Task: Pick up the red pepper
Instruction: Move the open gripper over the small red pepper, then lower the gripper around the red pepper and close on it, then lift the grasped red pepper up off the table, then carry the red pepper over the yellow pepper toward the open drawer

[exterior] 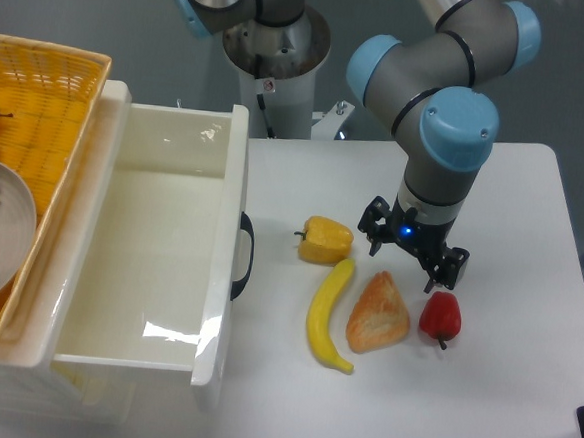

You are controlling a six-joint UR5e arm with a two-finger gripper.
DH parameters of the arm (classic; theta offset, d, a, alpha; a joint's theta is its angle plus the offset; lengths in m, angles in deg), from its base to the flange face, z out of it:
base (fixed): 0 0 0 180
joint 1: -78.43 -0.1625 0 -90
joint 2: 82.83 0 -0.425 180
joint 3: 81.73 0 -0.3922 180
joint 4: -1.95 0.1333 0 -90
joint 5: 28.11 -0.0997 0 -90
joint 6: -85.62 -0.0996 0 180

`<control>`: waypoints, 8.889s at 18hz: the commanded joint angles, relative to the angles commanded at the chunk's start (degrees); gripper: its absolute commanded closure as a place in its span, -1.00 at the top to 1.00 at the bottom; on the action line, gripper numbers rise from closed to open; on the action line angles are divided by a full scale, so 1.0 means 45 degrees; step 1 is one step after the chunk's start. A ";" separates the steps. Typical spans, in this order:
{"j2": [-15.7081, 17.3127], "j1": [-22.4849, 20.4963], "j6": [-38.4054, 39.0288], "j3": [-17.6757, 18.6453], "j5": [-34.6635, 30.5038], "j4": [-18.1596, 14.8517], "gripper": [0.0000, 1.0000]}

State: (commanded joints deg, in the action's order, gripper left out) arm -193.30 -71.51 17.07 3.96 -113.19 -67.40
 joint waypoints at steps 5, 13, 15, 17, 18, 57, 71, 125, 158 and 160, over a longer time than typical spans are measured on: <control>-0.0039 -0.0020 0.0078 0.0078 0.0137 0.0020 1.00; -0.0039 -0.0293 0.0195 0.1035 0.0176 0.1249 1.00; -0.0059 -0.0332 0.0195 0.1035 0.0176 0.1328 1.00; -0.0310 -0.0604 0.0039 0.0861 0.0176 0.1503 1.00; -0.0680 -0.0645 0.0020 0.0685 0.0176 0.1813 1.00; -0.3574 -0.1368 0.5020 -0.0020 0.0176 0.3086 1.00; -0.3672 -0.1348 0.4980 -0.0272 0.0176 0.3086 0.11; 0.2246 0.1130 0.7891 -0.0820 0.5293 -0.0704 -0.19; 0.2480 0.2754 0.6622 -0.0274 0.5332 -0.0586 -0.19; 0.2480 0.2714 0.6602 -0.0137 0.5352 -0.0566 -0.18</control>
State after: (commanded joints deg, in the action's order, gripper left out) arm -182.14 -59.30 46.78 3.35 -89.11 -69.95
